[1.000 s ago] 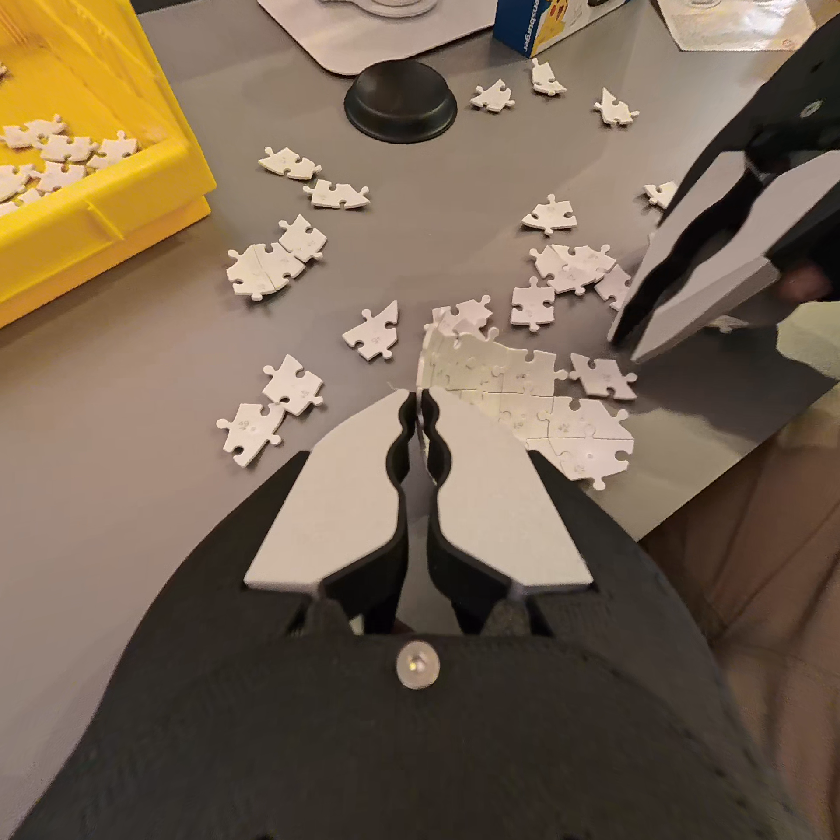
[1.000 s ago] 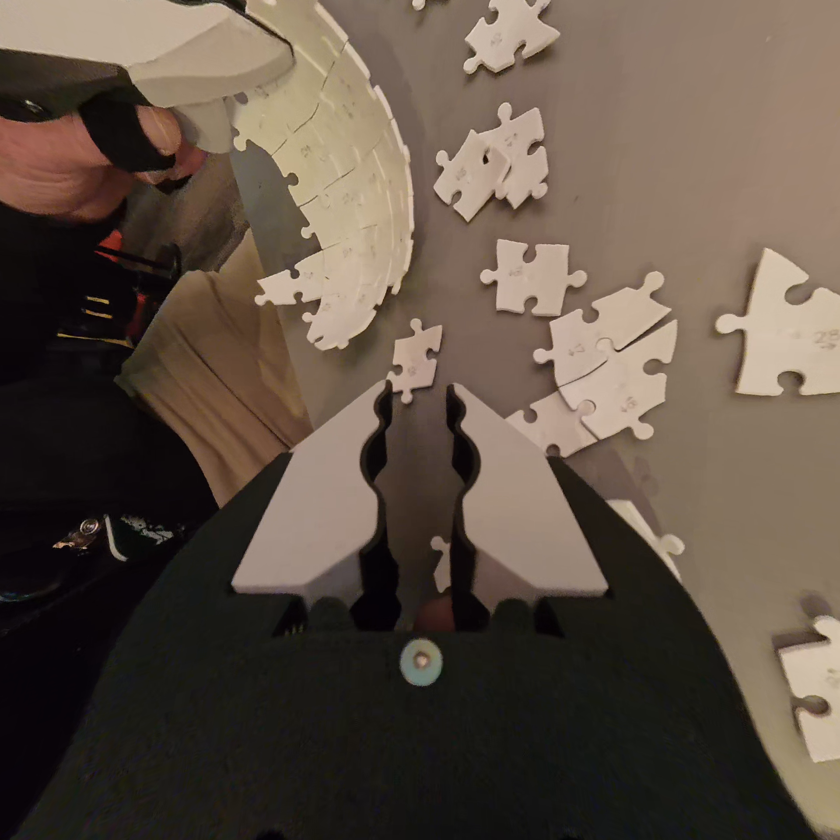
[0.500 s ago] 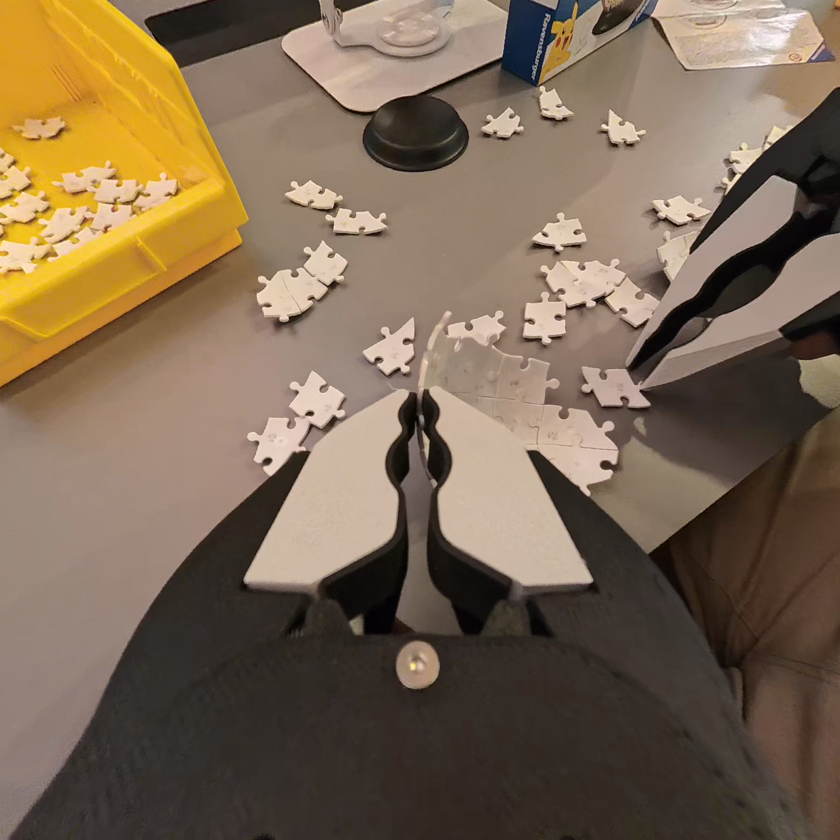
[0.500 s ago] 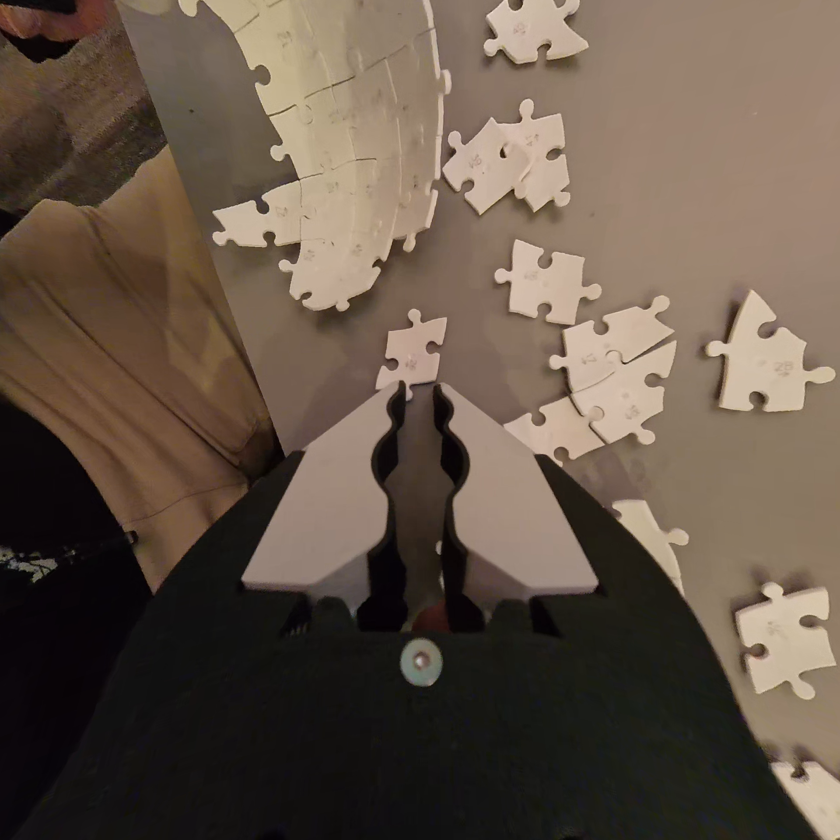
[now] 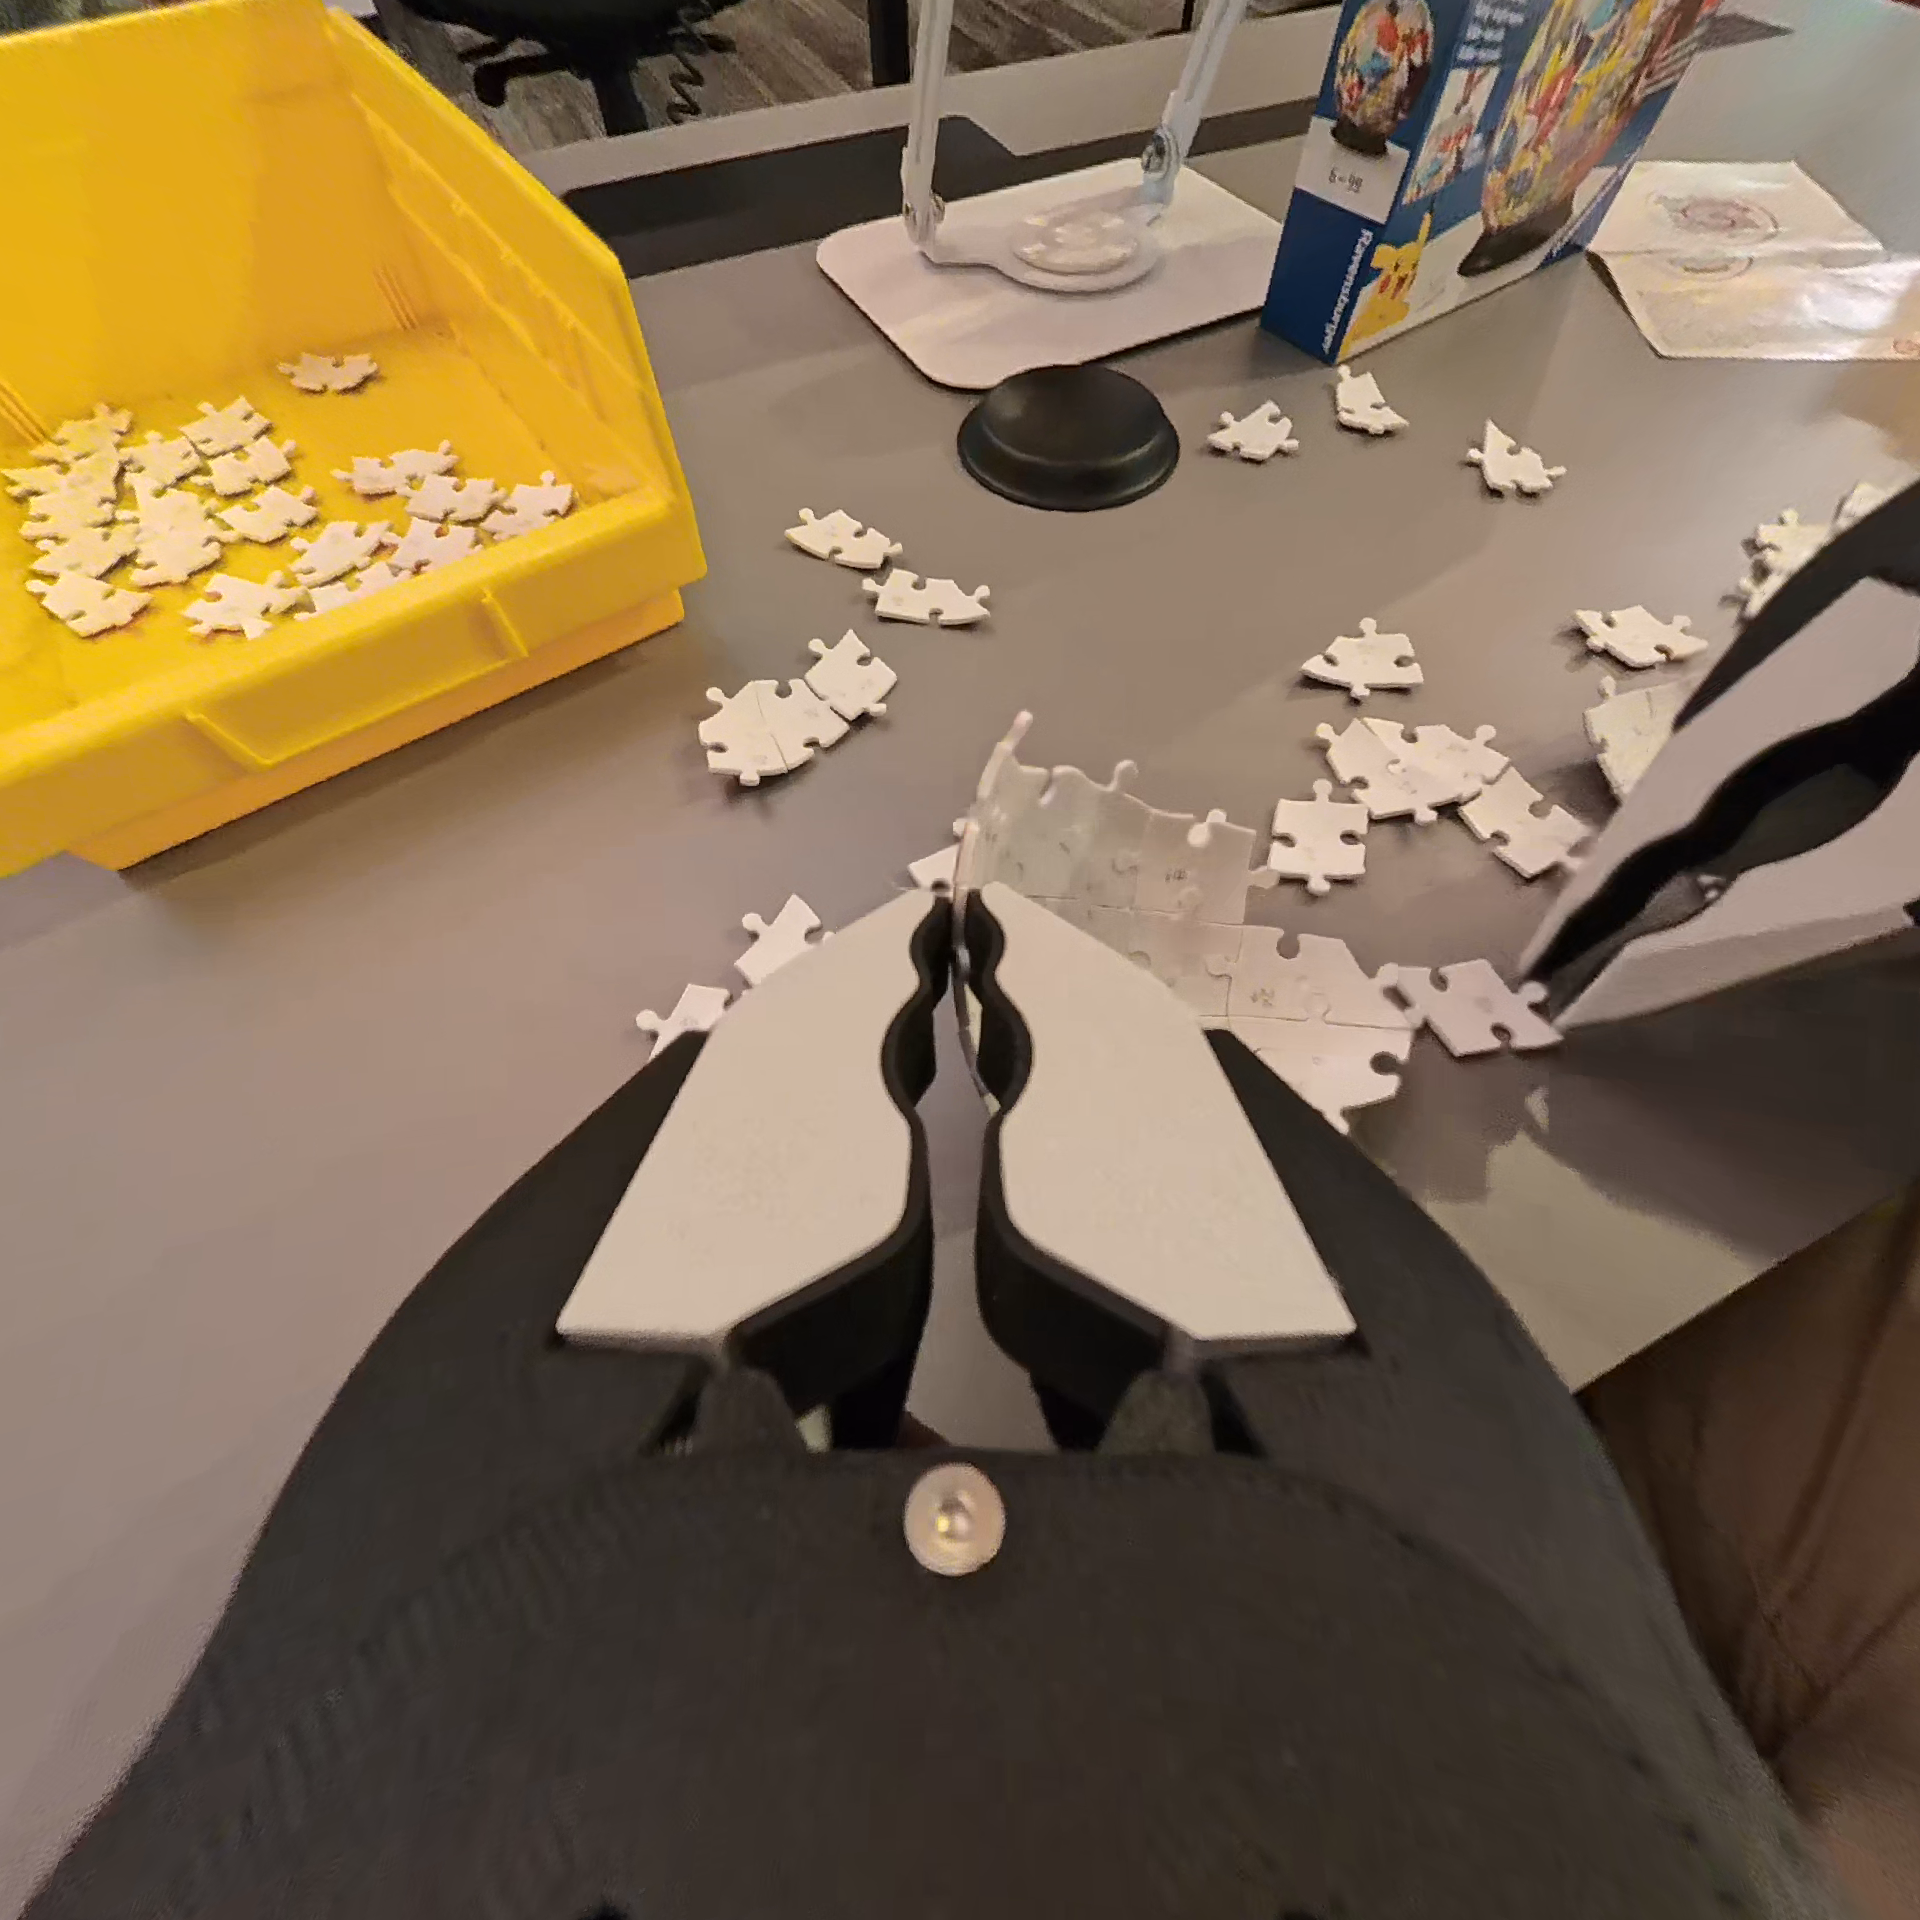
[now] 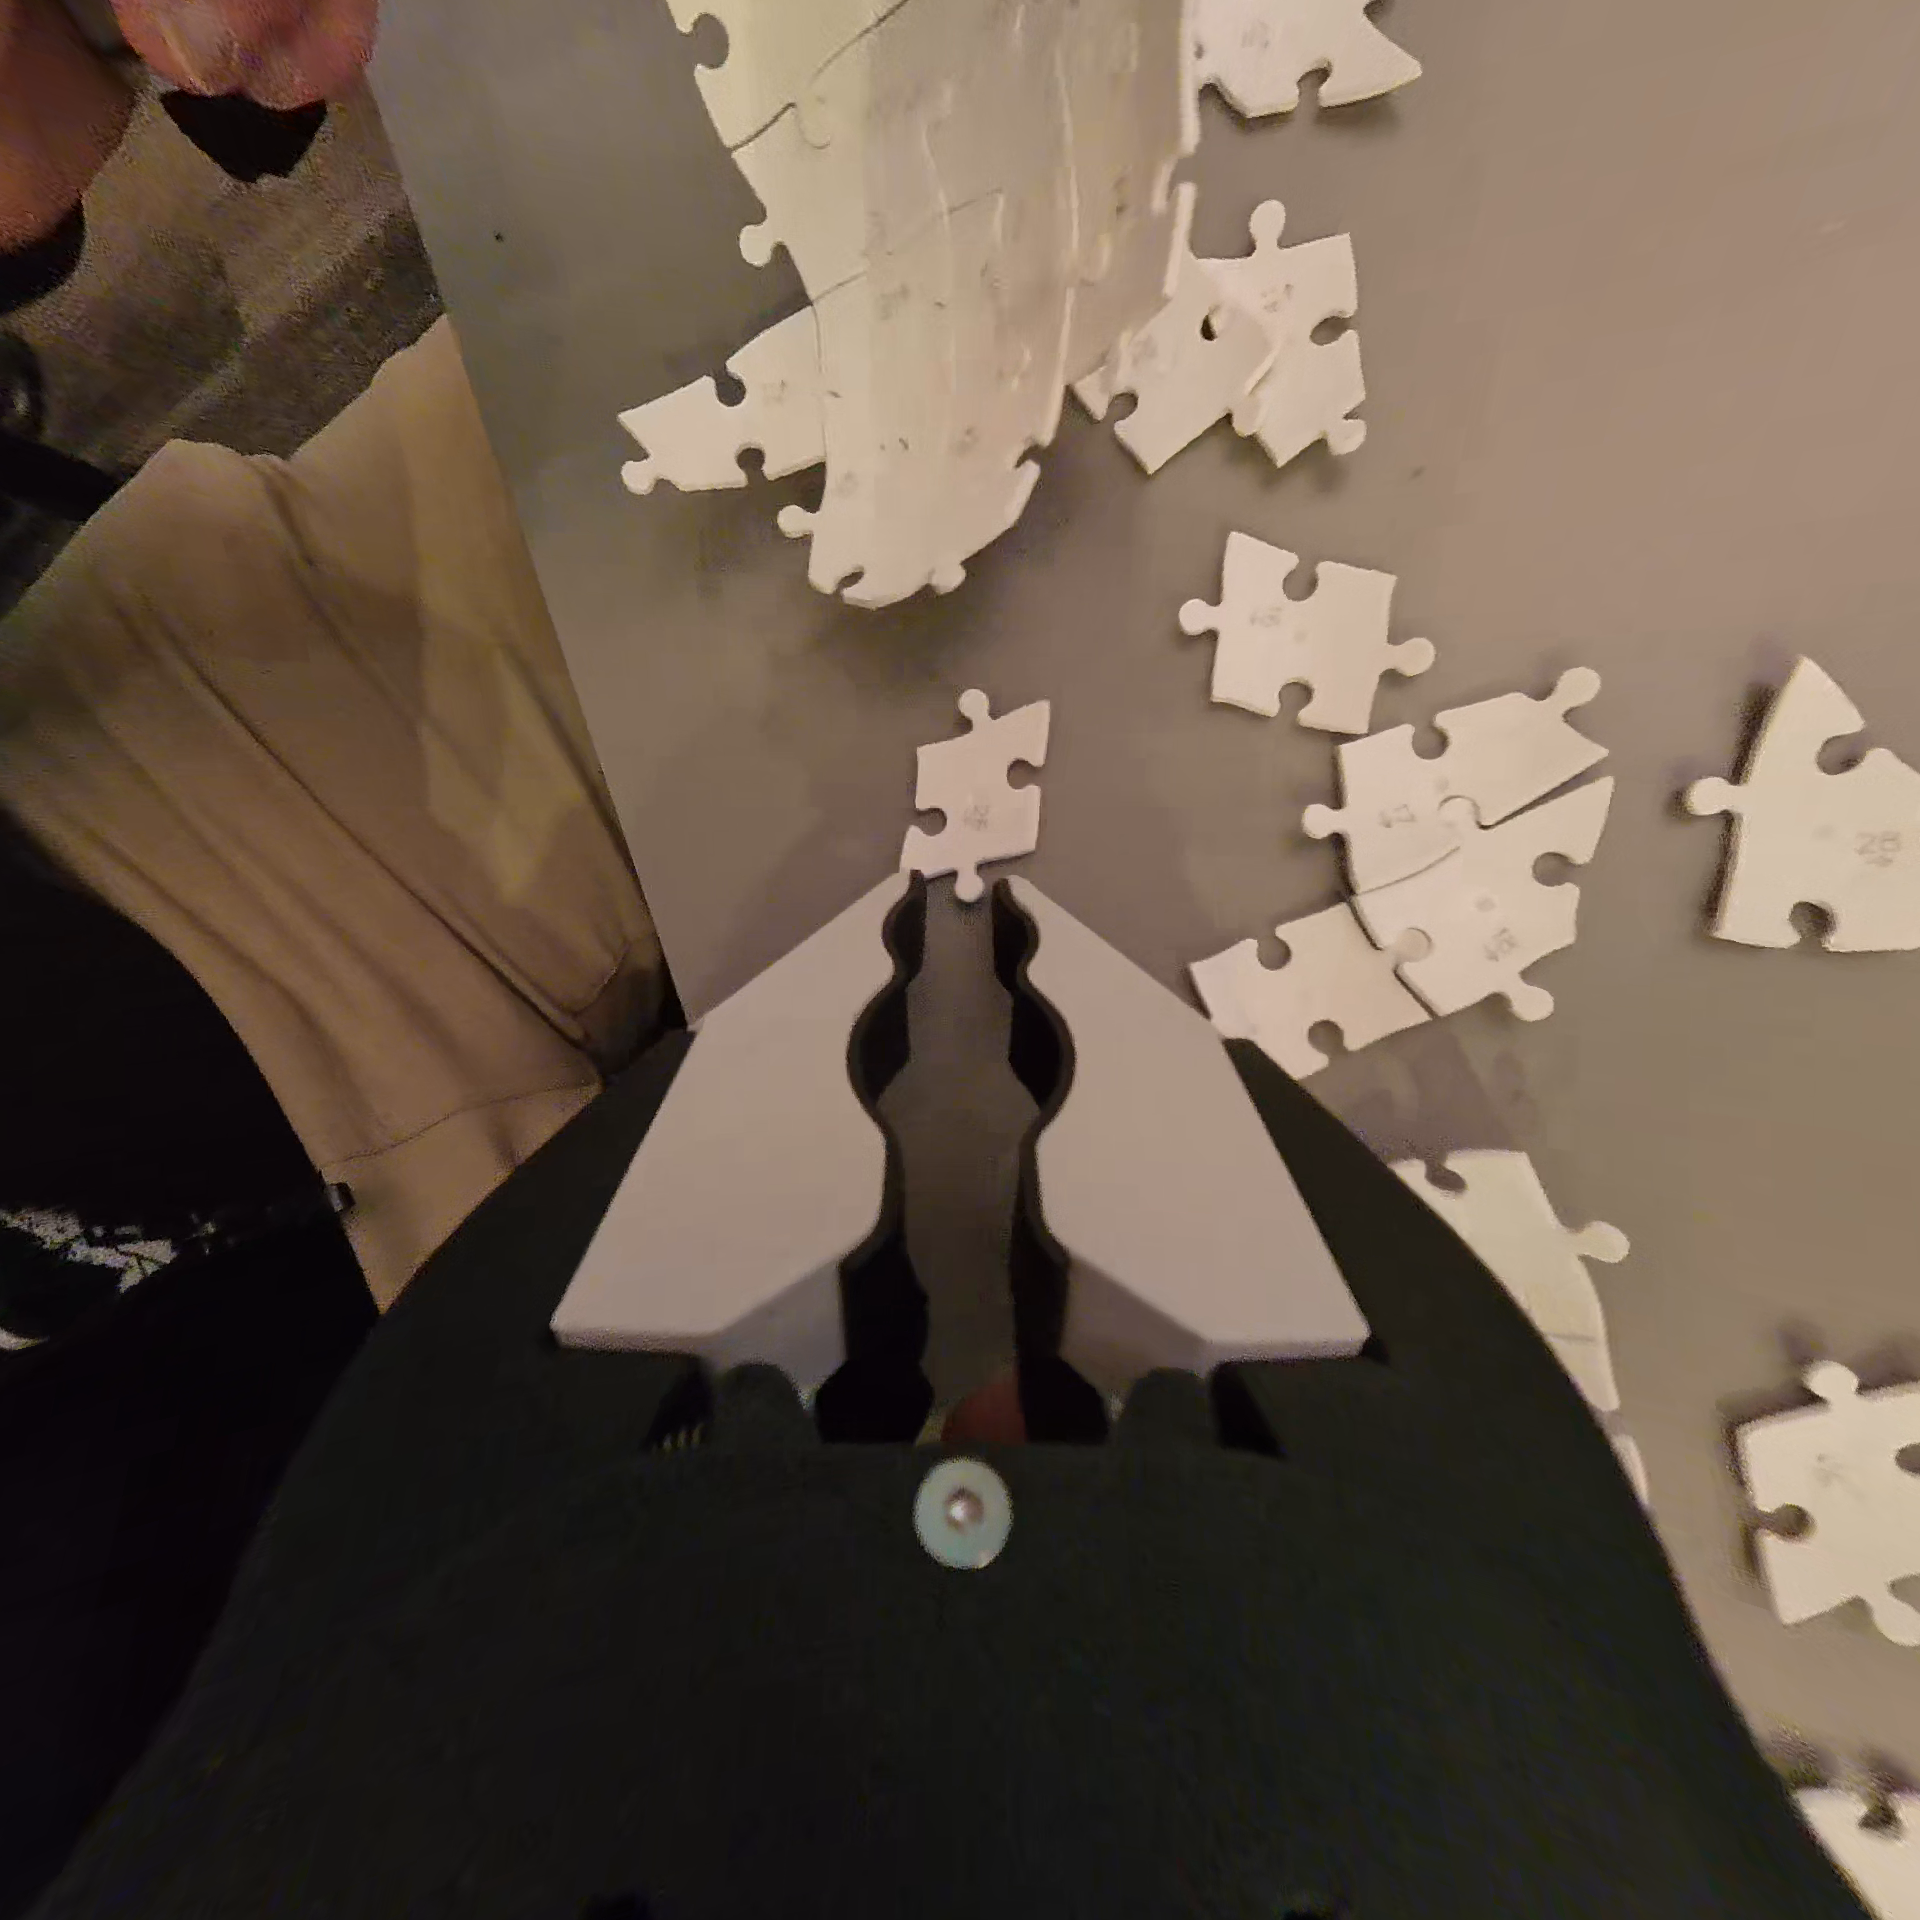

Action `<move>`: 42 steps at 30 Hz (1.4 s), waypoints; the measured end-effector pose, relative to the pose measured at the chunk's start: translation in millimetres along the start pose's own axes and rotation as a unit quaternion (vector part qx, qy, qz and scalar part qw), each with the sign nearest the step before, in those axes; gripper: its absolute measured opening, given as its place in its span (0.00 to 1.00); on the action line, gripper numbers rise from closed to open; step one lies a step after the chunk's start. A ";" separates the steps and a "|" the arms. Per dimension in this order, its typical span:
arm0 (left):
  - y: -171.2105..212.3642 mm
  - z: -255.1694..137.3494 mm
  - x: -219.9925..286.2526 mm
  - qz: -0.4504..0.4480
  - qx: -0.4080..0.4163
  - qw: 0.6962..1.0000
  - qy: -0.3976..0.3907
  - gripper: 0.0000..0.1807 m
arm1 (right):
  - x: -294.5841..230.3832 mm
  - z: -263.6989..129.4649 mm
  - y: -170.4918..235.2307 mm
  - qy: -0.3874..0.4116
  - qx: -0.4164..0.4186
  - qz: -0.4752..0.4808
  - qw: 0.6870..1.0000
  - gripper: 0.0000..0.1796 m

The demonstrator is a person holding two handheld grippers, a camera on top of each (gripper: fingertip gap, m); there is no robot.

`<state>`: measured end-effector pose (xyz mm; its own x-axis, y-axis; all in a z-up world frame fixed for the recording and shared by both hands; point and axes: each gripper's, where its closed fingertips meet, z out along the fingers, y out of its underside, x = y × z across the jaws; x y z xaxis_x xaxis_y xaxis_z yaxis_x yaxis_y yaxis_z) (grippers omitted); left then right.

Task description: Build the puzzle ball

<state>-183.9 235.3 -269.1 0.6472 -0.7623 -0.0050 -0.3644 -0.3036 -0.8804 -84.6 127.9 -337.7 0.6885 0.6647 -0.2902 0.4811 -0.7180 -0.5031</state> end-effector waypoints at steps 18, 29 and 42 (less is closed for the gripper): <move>-32.2 13.9 3.8 -0.029 0.062 0.998 -0.014 0.01 | 10.5 2.6 -5.8 0.042 0.009 -0.048 0.998 0.03; -24.0 19.0 11.5 -0.024 0.054 0.998 -0.019 0.01 | -10.7 11.7 -8.0 0.010 0.015 -0.035 0.999 0.00; -20.3 21.8 21.7 -0.008 0.050 0.999 -0.019 0.01 | -6.4 12.1 -10.4 0.029 0.022 -0.046 0.998 0.00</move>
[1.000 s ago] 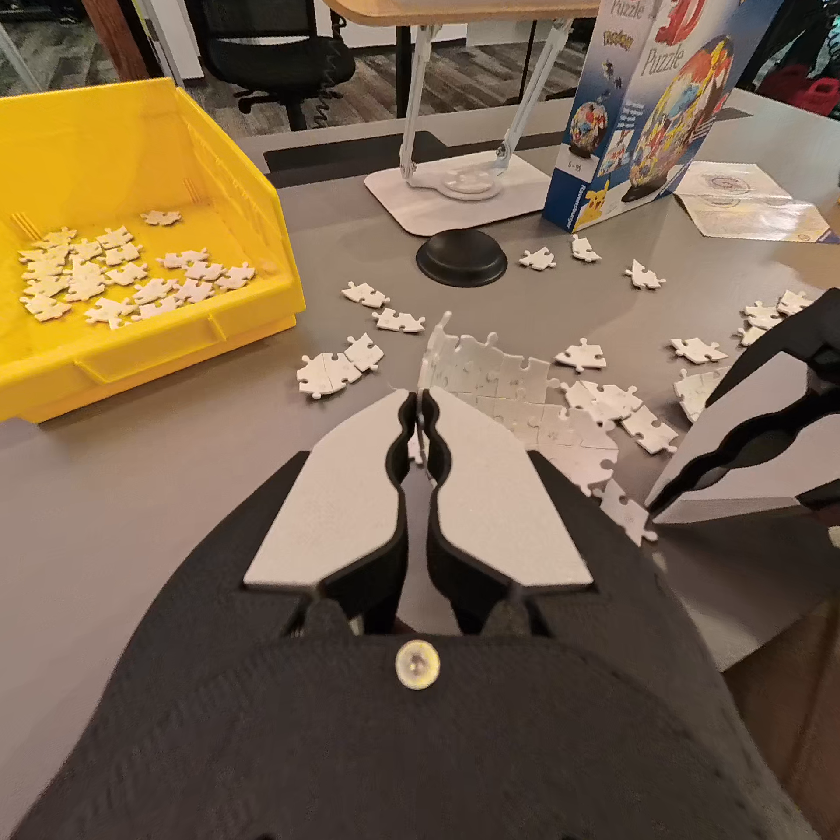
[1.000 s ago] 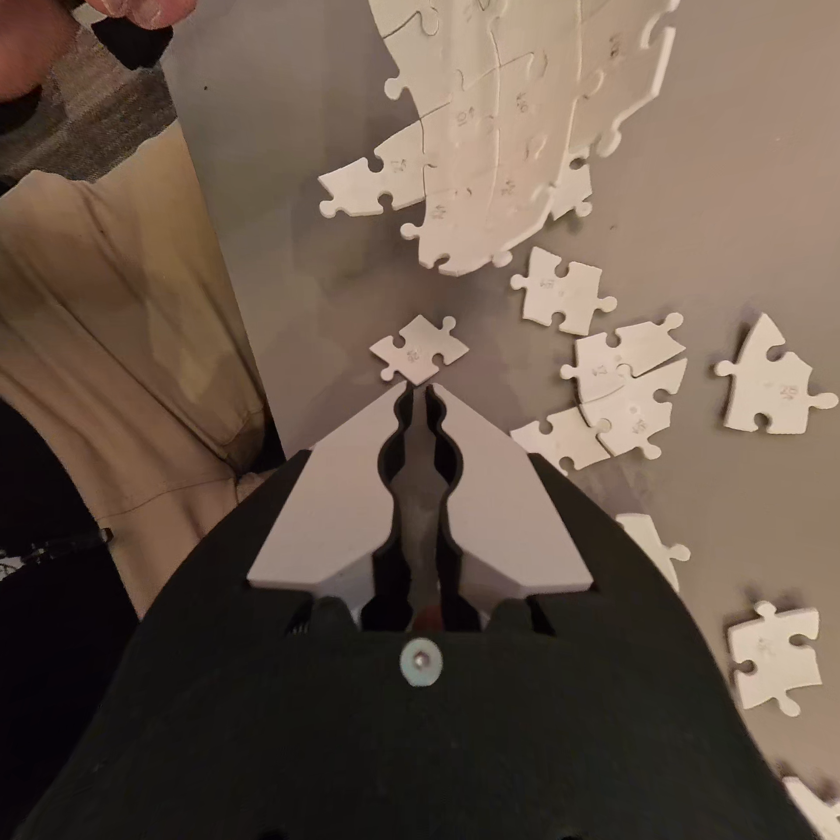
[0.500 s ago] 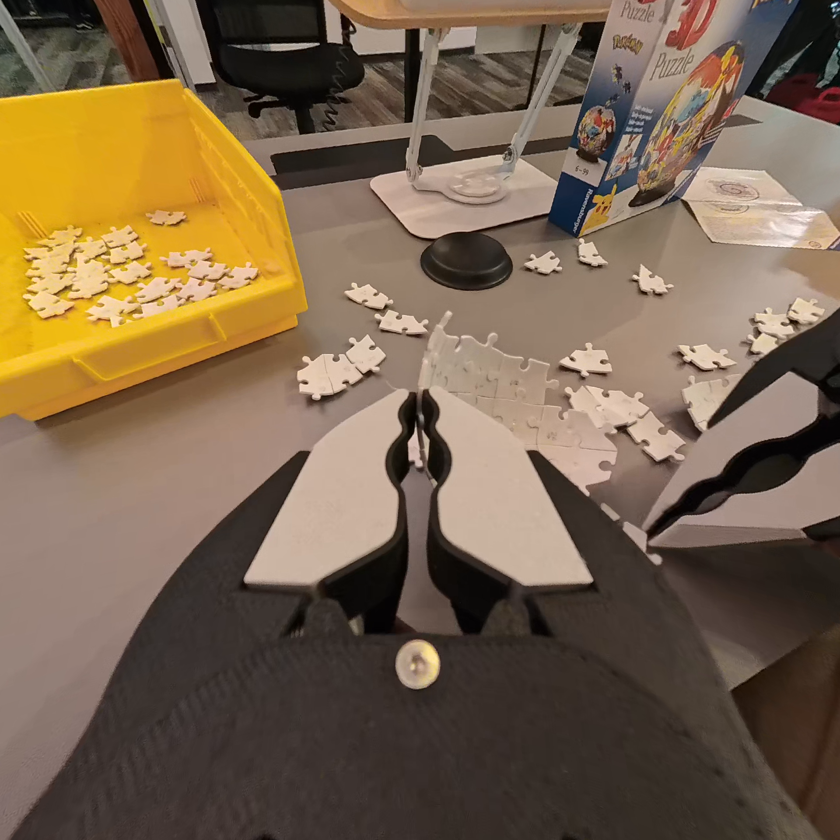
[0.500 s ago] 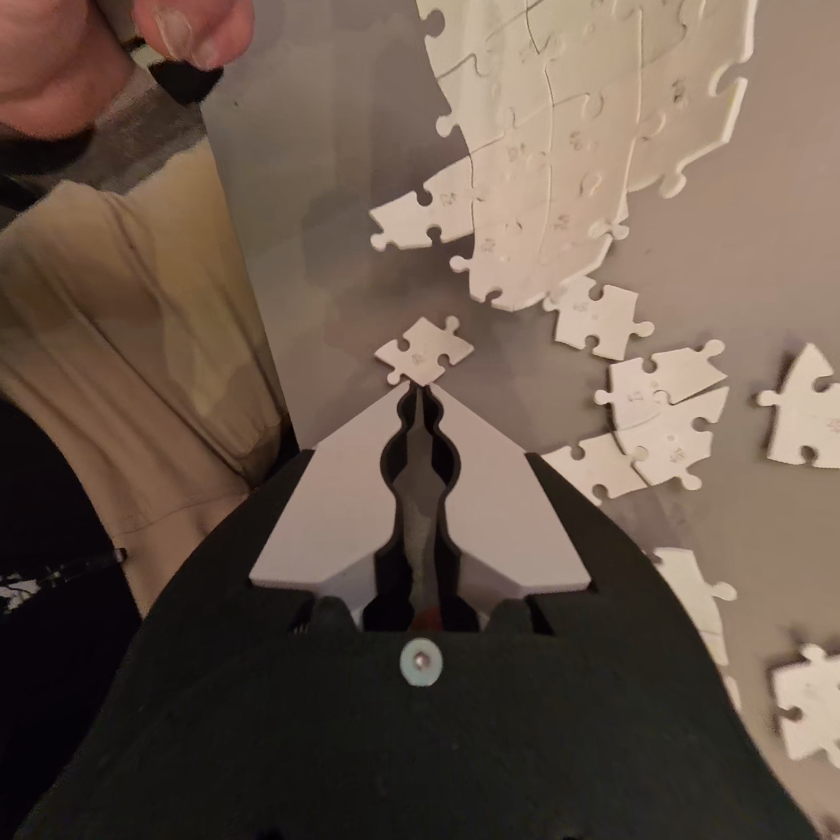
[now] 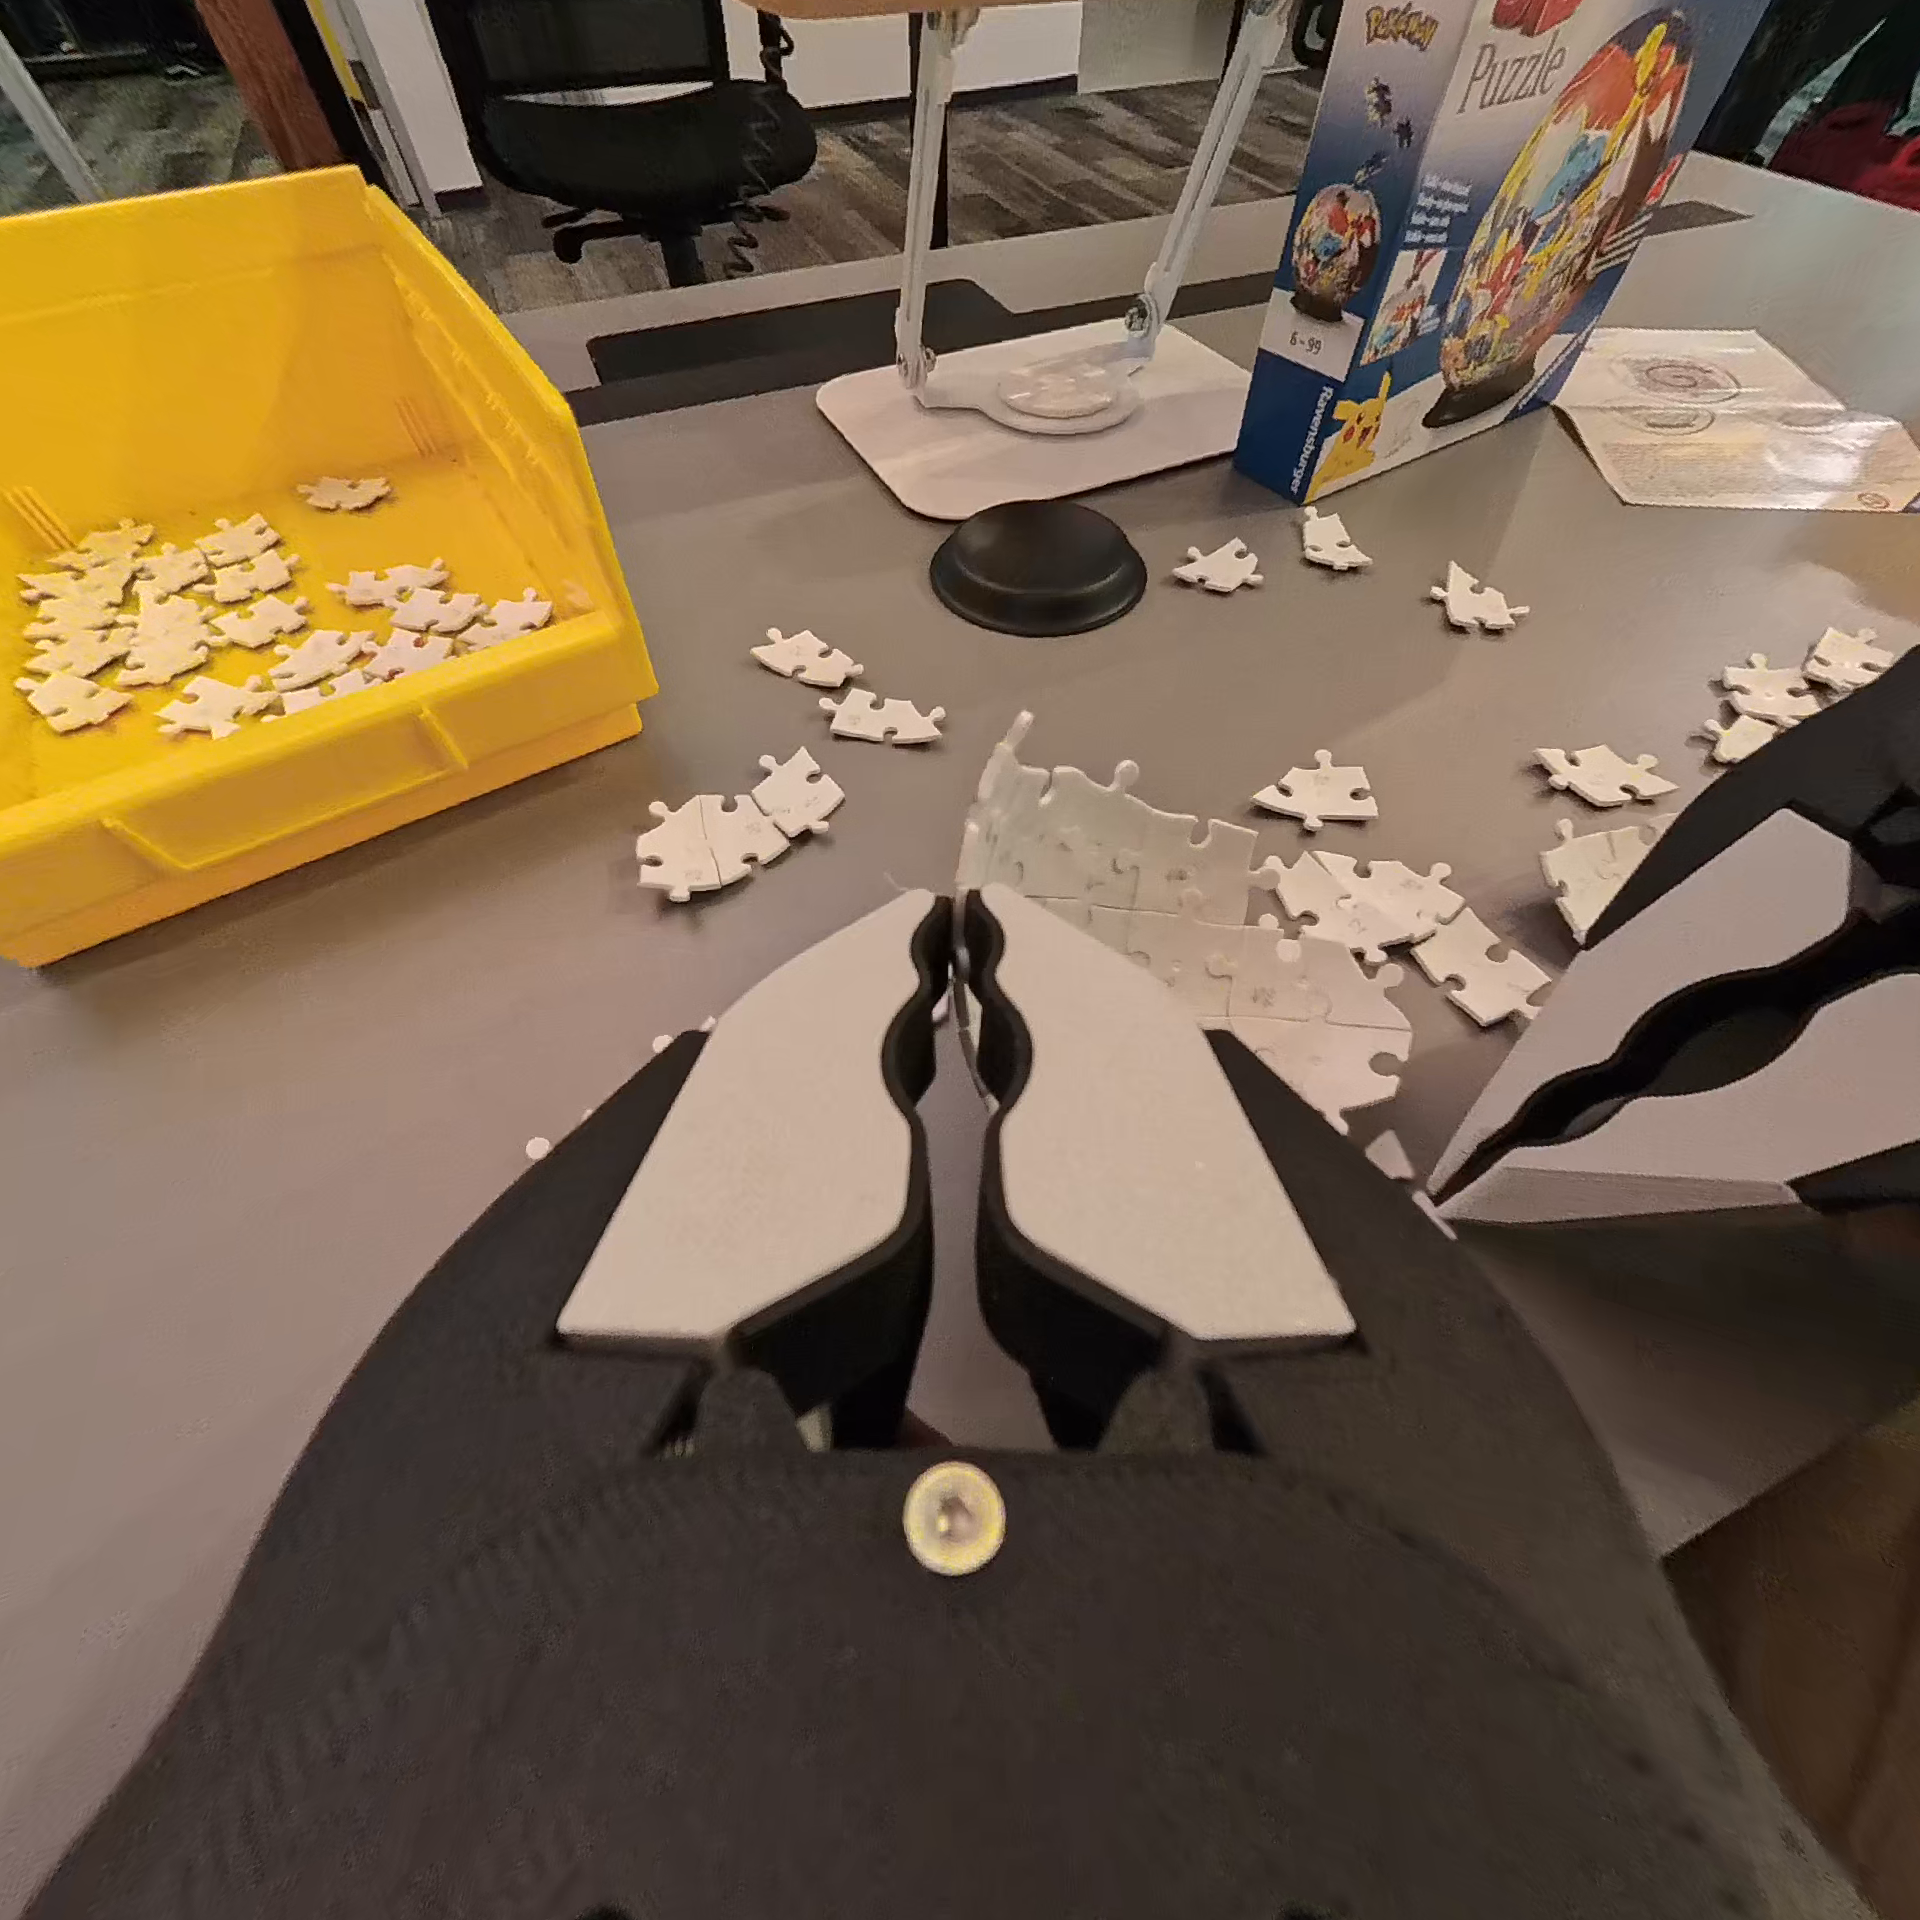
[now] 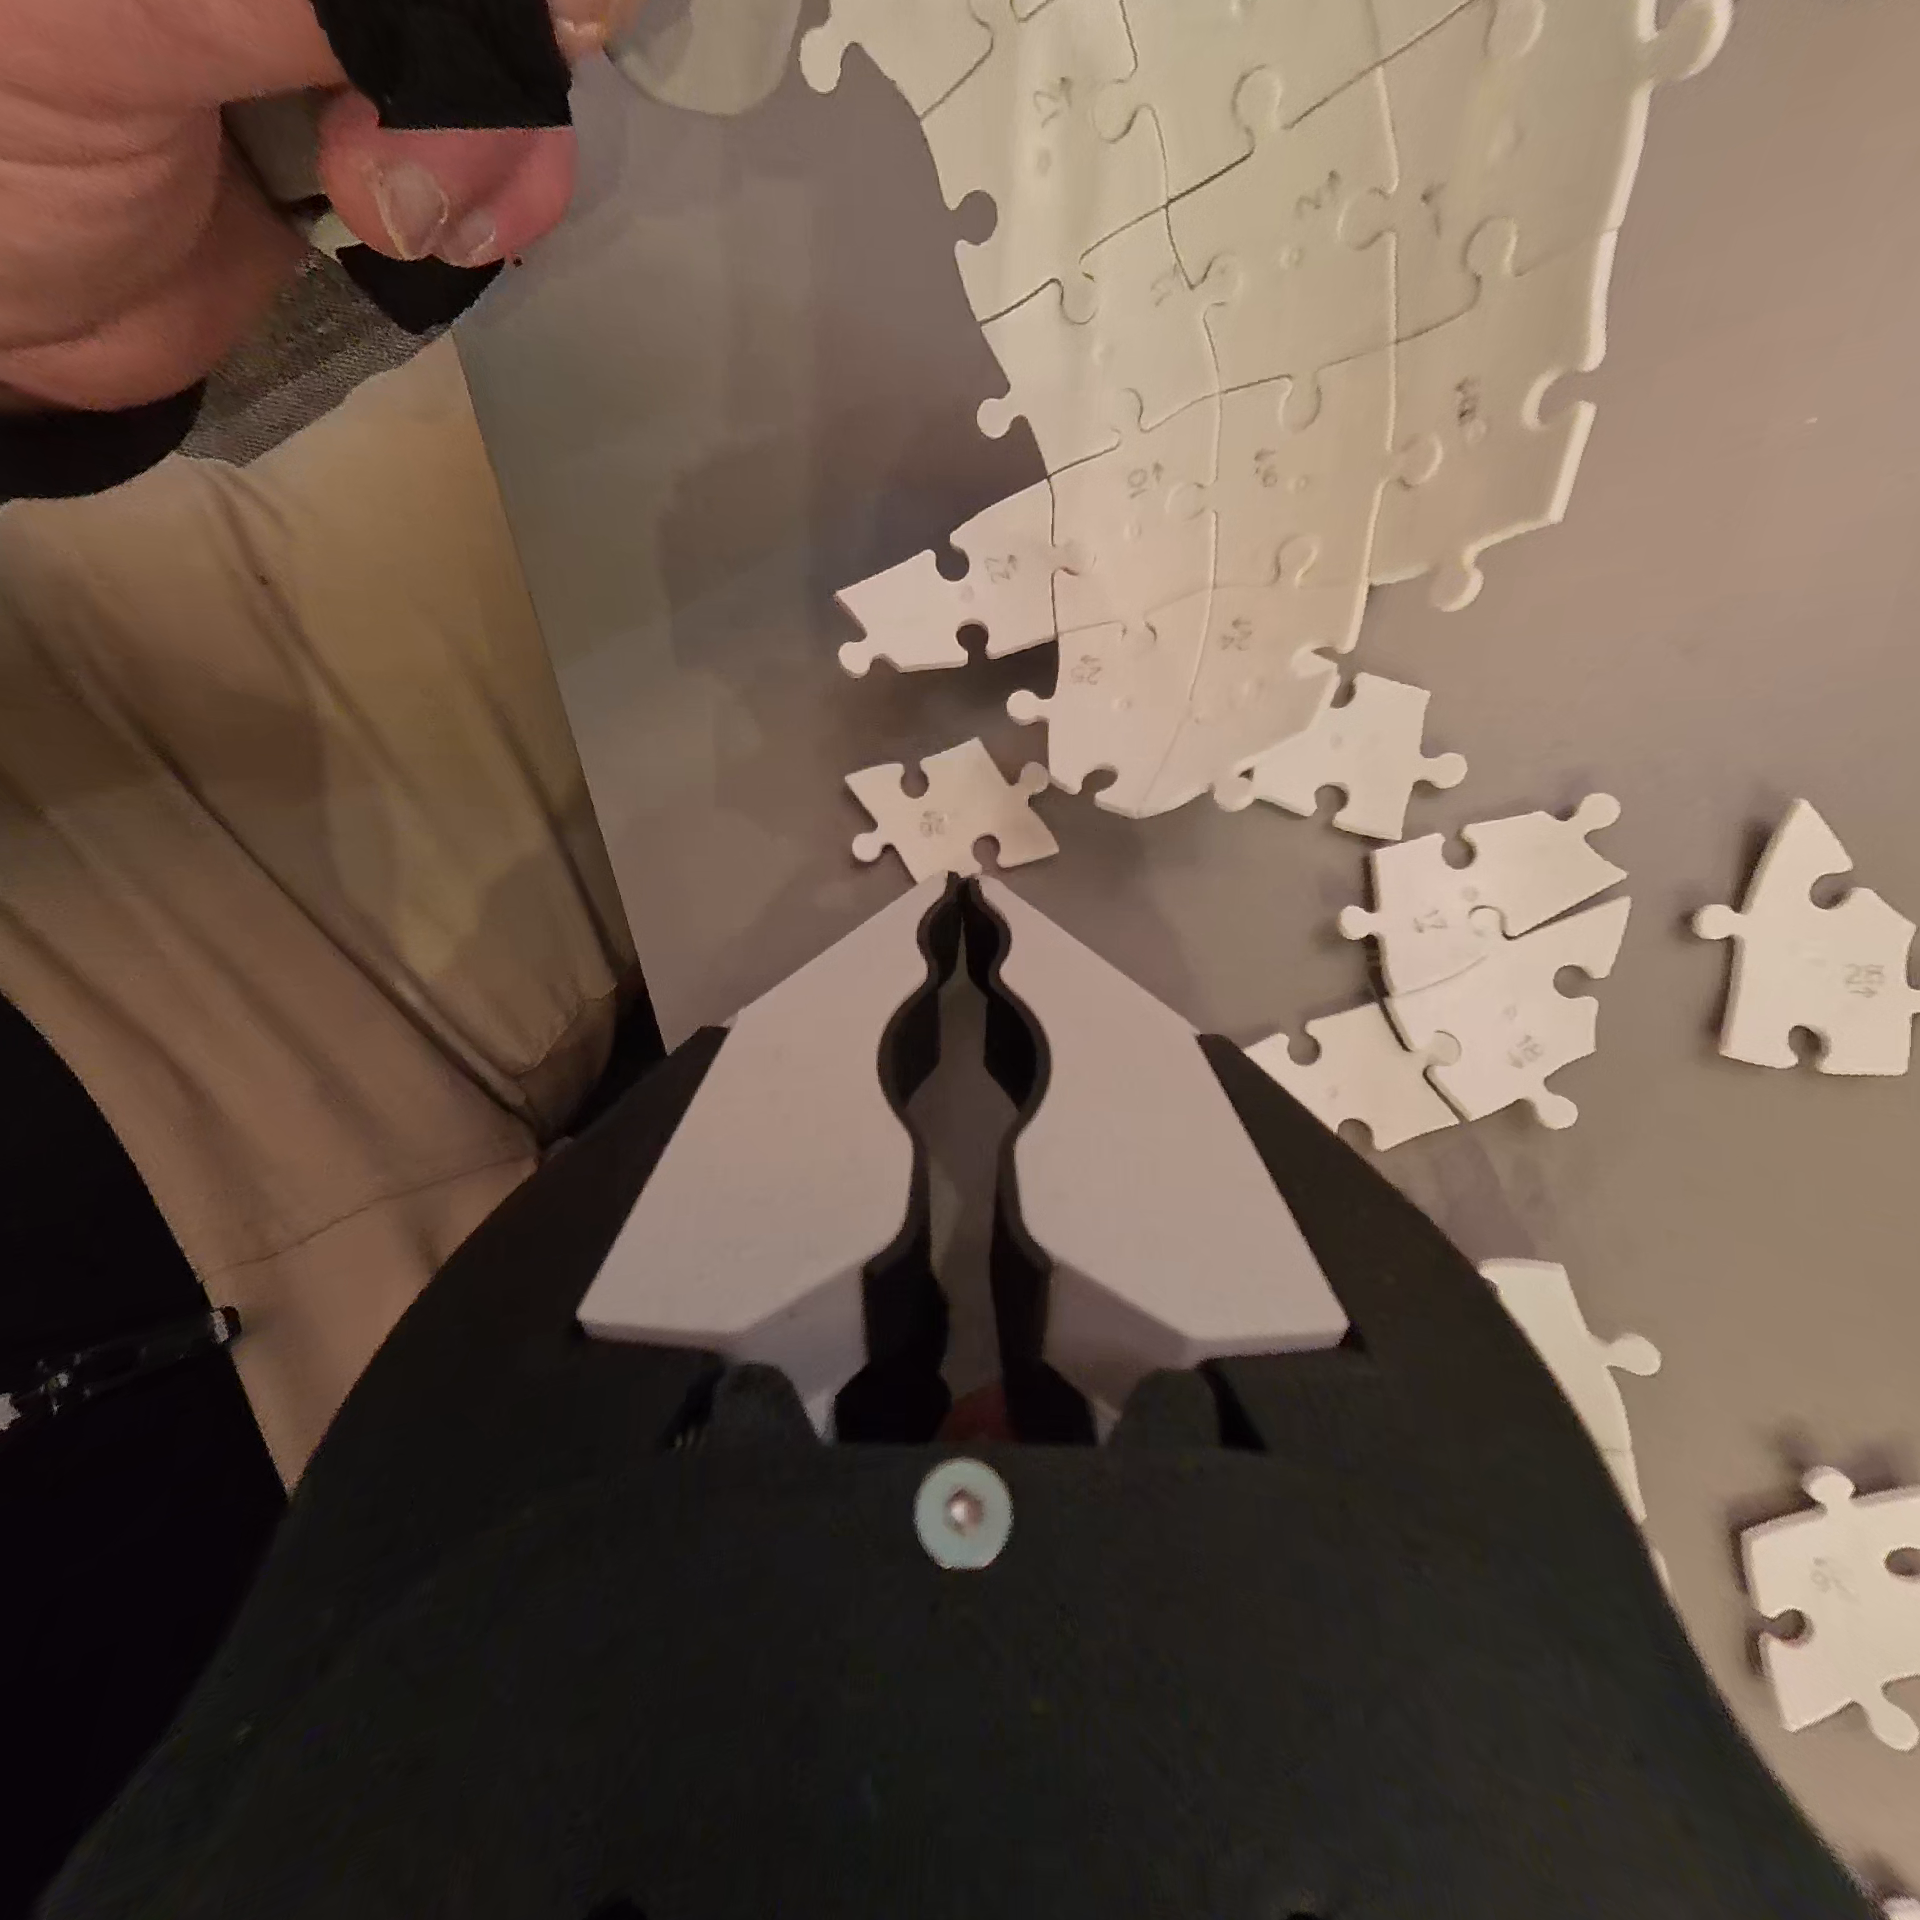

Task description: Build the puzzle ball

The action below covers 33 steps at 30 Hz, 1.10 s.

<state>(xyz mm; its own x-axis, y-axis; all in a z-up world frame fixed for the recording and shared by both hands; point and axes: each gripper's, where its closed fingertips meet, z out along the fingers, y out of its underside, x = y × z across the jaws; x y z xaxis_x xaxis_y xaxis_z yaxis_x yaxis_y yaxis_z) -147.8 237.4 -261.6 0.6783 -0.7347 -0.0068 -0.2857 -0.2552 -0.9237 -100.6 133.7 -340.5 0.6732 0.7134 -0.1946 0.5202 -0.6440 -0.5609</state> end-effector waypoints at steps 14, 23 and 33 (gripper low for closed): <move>1.3 1.1 -6.6 0.006 -0.004 1.000 -0.005 0.01 | 6.0 1.5 -4.0 0.021 0.005 -0.010 1.000 0.00; 4.6 2.4 -5.9 0.009 -0.009 1.000 0.000 0.01 | 11.3 4.1 -8.8 0.049 0.011 -0.028 0.998 0.00; -0.3 7.0 2.8 0.039 -0.001 0.999 0.030 0.01 | -8.0 -6.6 -1.2 0.009 -0.003 -0.041 0.999 0.00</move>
<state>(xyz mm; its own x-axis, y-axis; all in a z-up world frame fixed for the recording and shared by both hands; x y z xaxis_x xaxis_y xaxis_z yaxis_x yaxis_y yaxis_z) -141.1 239.8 -264.0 0.6119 -0.7890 -0.0549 -0.3367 -0.1970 -0.9208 -103.1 126.9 -332.9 0.6381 0.7584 -0.1330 0.5770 -0.5853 -0.5697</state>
